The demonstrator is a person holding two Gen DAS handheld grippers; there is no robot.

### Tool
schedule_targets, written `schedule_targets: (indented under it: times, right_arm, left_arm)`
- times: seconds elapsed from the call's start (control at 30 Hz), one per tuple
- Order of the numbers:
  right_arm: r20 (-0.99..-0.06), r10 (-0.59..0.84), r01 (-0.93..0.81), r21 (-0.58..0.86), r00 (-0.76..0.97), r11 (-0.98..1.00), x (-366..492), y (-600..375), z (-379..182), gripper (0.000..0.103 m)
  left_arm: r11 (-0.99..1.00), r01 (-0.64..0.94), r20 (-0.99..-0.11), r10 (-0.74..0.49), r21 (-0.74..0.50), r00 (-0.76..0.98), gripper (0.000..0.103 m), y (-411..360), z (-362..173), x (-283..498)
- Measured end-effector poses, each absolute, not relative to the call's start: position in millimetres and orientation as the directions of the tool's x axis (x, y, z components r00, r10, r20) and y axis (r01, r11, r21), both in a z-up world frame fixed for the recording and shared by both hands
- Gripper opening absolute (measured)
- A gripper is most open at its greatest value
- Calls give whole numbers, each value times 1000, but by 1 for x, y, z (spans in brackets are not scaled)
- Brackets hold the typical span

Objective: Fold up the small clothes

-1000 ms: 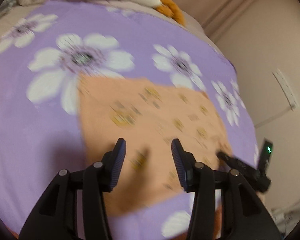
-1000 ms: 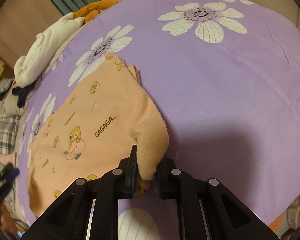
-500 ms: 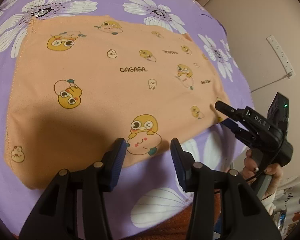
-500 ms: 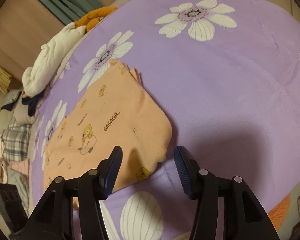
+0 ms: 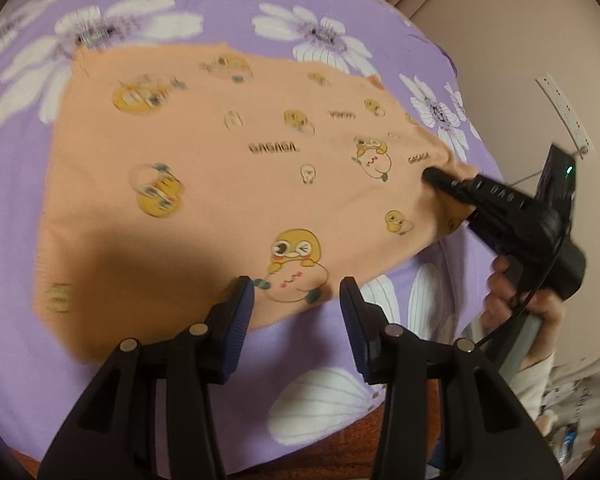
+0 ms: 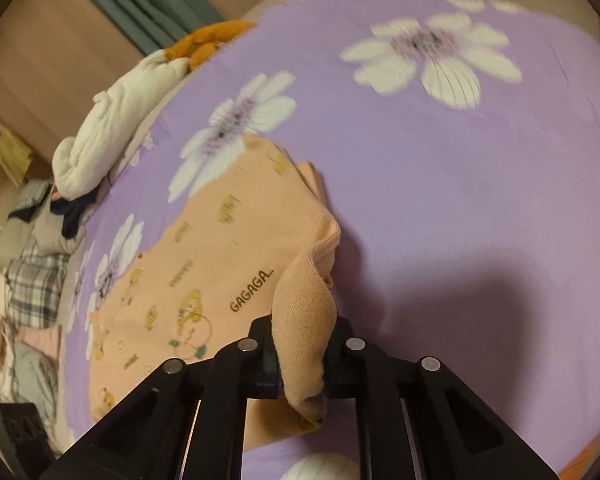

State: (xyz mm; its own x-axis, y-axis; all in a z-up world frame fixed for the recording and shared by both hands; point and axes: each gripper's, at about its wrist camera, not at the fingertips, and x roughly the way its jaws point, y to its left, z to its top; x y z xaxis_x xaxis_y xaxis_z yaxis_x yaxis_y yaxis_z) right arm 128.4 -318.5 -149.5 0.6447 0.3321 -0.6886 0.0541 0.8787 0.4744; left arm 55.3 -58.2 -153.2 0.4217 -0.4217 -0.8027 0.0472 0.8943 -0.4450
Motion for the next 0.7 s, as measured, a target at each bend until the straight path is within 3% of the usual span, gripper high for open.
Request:
schedule_targets:
  times: [0.4, 0.7]
  right_arm:
    - [-584, 461, -303, 353, 668, 885, 126, -227, -73, 12]
    - [-677, 515, -475, 268, 526, 838, 117, -151, -103, 12]
  left_arm:
    - [928, -154, -800, -198, -339, 567, 55, 22, -113, 33]
    - [898, -277, -800, -122, -341, 588, 56, 69, -115, 17]
